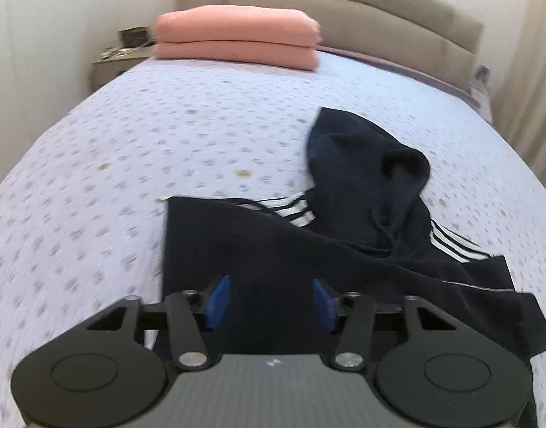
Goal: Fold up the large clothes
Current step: 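Grasp the hoodie hem with the left tool while the right tool grasps the hem, then lift the hem with both tools and fold it toward the hood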
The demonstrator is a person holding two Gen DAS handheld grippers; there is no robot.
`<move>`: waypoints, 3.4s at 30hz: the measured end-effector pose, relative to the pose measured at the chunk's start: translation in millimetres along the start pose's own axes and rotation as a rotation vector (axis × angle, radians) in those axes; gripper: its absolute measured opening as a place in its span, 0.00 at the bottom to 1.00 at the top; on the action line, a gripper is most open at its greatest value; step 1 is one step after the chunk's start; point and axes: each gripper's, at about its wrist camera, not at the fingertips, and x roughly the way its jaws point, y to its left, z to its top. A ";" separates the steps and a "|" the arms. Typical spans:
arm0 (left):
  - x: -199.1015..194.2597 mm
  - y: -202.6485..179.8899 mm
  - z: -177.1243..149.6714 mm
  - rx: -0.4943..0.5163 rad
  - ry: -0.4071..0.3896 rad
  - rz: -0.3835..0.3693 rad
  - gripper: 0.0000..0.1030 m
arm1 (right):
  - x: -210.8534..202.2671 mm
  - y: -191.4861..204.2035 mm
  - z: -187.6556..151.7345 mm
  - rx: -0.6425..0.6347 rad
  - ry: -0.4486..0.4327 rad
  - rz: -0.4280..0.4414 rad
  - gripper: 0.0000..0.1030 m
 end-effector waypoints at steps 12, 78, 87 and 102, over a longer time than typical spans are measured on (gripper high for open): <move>43.4 -10.8 6.0 0.168 0.106 0.002 0.21 | 31.9 -8.3 19.2 0.021 0.123 0.147 0.11; 286.4 -21.7 191.5 0.123 0.062 -0.298 0.15 | 273.5 128.3 238.9 -0.079 -0.057 0.254 0.00; 262.2 43.1 183.6 0.004 0.037 -0.443 0.07 | 222.0 45.7 212.3 0.074 -0.128 0.191 0.08; 235.8 69.6 186.1 0.044 0.055 -0.325 0.21 | 221.0 21.0 205.3 0.061 -0.005 0.311 0.28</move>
